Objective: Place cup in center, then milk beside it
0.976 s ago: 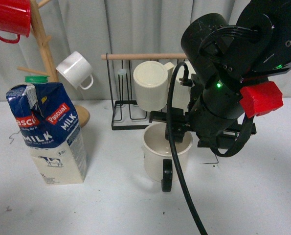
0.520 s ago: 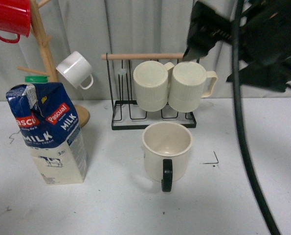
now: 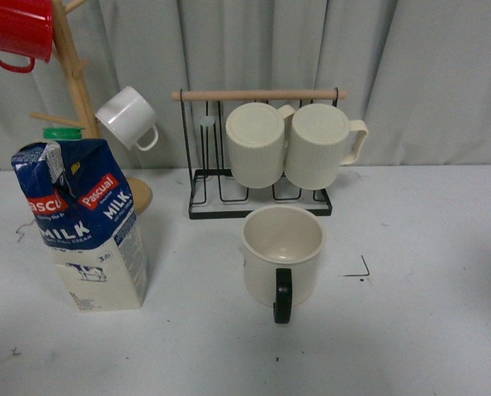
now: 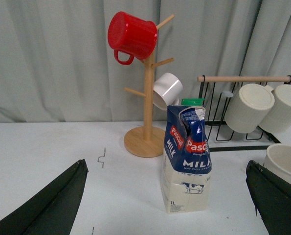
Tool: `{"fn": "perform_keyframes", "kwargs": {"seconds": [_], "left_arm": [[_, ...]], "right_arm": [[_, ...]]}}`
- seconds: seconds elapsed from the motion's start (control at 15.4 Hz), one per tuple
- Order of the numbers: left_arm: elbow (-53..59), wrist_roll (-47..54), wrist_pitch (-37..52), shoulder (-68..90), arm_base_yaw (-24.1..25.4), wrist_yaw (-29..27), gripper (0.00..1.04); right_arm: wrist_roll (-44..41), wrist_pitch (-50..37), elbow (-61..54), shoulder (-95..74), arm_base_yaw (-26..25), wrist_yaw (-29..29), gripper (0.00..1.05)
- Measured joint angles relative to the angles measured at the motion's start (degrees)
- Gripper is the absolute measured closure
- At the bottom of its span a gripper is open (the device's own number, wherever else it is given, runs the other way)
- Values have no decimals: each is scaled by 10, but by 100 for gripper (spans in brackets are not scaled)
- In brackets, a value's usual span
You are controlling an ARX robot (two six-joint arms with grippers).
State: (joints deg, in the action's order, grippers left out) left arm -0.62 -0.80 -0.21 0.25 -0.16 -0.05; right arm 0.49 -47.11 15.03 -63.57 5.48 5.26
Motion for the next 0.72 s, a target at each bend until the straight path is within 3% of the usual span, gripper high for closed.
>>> {"fn": "perform_keyframes", "kwargs": {"seconds": [0.33,0.72], "left_arm": [[0,0,0,0,0,1,7],[0,0,0,0,0,0,7]], "right_arm": [[-3,40,-80,128,-58,-49,103],[-3,106,-143,248,-58,-51,103]]}}
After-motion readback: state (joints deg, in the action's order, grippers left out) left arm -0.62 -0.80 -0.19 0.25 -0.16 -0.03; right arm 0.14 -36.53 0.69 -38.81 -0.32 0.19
